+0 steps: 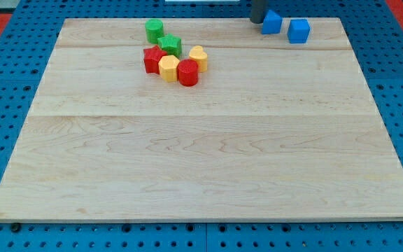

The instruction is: Push the yellow hexagon into the yellow heart

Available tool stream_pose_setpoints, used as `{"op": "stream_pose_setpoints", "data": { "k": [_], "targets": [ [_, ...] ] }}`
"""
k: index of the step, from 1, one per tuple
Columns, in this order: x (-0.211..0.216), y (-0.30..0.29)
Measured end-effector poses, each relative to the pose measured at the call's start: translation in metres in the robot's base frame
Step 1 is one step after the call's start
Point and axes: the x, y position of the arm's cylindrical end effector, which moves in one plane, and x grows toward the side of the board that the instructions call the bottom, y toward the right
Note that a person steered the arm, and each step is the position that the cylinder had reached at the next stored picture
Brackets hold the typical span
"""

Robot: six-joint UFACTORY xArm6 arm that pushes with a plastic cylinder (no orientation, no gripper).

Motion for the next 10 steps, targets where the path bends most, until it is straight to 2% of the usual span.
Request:
{"op": "stream_pose_setpoints", "data": {
  "k": [1, 2, 3, 4, 5, 6, 7, 8, 9, 10],
  "targets": [
    [0.0, 0.022],
    [0.019, -0.038],
    [0.083, -0.067],
    [0.151, -0.061],
    [0.198, -0.118],
    [0.206, -0.2],
    [0.172, -0.22],
    [0.156, -0.226],
    [0.155, -0.188],
    [0.146, -0.176]
  ]
}}
